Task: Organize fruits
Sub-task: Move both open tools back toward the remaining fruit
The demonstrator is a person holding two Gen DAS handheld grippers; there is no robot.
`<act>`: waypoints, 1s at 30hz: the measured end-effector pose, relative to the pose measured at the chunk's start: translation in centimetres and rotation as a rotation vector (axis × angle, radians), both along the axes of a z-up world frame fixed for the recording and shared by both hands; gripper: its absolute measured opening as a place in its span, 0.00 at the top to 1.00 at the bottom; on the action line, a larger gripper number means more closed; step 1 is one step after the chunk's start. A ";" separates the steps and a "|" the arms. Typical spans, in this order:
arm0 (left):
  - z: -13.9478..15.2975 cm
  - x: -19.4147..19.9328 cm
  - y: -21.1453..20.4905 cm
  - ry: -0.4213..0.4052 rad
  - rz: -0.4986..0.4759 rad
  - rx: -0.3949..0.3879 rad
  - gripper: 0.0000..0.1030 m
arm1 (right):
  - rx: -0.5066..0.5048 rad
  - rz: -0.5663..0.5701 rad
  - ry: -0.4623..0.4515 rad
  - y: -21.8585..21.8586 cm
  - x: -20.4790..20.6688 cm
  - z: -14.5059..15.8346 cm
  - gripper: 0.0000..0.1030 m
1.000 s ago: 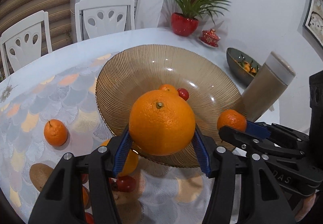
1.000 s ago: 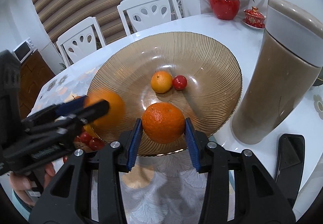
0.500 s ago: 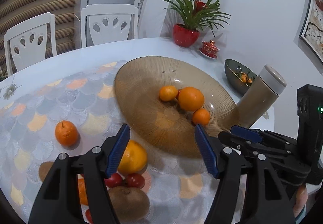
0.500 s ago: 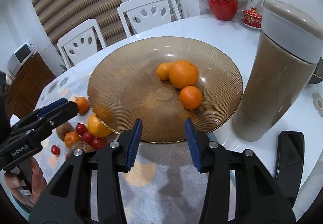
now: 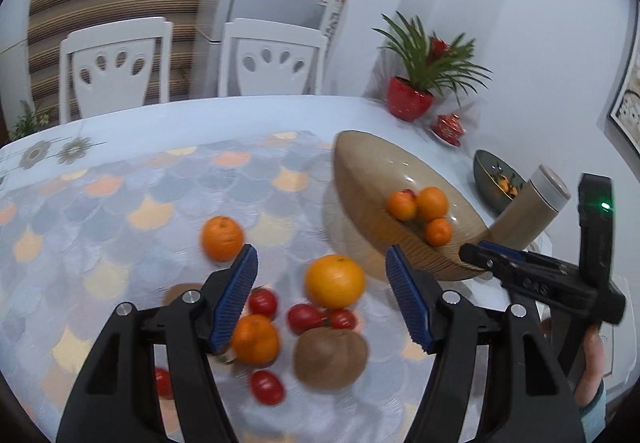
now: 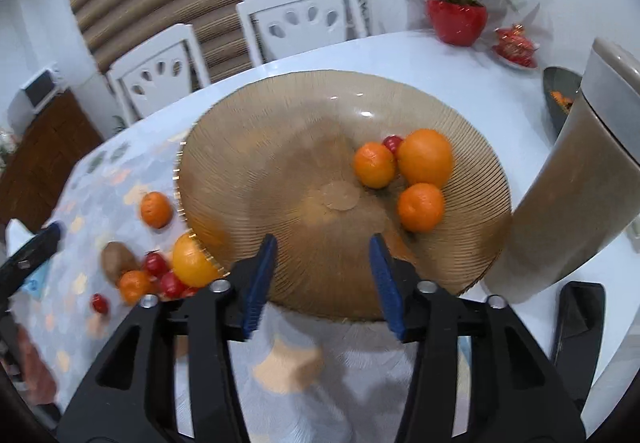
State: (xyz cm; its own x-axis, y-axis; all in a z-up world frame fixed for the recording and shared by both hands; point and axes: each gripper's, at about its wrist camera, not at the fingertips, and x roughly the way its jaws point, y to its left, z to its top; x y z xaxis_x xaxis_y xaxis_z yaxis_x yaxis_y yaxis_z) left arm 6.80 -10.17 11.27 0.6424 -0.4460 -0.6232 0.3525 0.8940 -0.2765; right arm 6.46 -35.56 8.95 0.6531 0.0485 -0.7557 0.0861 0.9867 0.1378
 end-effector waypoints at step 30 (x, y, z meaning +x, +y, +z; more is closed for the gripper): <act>-4.5 1.7 7.3 0.056 0.129 -0.049 0.27 | -0.006 0.078 -0.114 2.8 0.7 2.1 0.29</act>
State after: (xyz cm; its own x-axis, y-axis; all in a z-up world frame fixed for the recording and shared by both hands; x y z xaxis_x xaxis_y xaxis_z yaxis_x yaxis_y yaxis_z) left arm 8.52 -2.87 6.81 0.6613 -0.3923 -0.6394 0.2180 0.9161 -0.3365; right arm 7.14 -32.76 11.08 0.7295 0.0979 -0.6770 -0.0066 0.9907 0.1361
